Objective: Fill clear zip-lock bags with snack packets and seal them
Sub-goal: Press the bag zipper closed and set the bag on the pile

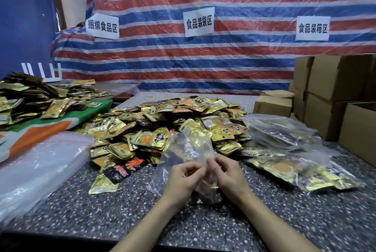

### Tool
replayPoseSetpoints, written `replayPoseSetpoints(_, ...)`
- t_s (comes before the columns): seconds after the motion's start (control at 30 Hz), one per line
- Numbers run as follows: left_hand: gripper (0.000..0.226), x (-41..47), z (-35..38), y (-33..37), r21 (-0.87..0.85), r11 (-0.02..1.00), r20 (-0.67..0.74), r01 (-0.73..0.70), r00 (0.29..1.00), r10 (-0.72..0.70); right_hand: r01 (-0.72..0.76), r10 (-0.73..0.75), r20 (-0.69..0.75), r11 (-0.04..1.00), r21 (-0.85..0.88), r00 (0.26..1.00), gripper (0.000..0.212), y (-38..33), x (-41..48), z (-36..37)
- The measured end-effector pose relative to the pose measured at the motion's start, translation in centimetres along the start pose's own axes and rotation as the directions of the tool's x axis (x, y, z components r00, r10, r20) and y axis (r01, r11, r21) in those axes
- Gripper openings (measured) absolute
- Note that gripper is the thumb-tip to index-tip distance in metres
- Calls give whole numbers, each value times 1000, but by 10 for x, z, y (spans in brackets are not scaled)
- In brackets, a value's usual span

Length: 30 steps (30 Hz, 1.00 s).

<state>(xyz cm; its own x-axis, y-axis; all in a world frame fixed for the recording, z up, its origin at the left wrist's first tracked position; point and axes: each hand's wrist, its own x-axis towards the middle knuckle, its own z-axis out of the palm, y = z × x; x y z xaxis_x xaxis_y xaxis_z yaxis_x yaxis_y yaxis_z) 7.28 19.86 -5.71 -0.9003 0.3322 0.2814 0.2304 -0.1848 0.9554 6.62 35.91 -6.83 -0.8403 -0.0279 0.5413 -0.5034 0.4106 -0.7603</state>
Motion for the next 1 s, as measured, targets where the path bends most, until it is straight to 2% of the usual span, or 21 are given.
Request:
replayPoseSetpoints(0.1,11,1,-2,-1,22,1000,-57,8,998,-6,-12,14,-126,1000,15,992,48,0,-1,-1)
replayPoseSetpoints(0.17,17,2,-3,-4,84,996,-100,5,995,3,-16,20,-180,999,28,983,49,0,-1,-1)
replayPoseSetpoints(0.27,18,1,-2,-5,94,996,-110,4,994,6,-15,20,-126,999,45,992,48,1,-2,-2)
replayPoseSetpoints(0.43,30,1,-3,-1,74,993,-193,-86,976,99,-41,48,-60,993,109,997,27,-5,-4,-3)
replayPoseSetpoints(0.5,28,-1,-6,1,76,992,-282,-103,952,121,-49,60,-82,991,125,995,26,-6,-4,-5)
replayPoseSetpoints(0.6,30,-3,-18,15,228,966,-456,-120,863,215,-47,58,-117,994,94,991,28,-16,-4,-11)
replayPoseSetpoints(0.73,22,2,-31,56,419,902,-489,-106,811,322,5,6,-176,998,61,984,27,-43,-5,-25)
replayPoseSetpoints(0.83,26,0,-30,83,491,866,-410,-97,851,328,167,-165,-199,986,-7,966,22,-78,-6,-34)
replayPoseSetpoints(0.9,27,-2,-26,94,488,869,-367,-81,884,288,353,-379,-148,919,-174,914,36,-101,-7,-43)
replayPoseSetpoints(0.97,26,-4,-23,104,441,895,-337,-66,912,233,529,-556,53,752,-394,830,56,-120,-10,-56)
replayPoseSetpoints(1.0,25,-5,-21,108,417,907,-318,-60,925,208,594,-583,187,657,-463,791,55,-130,-11,-63)
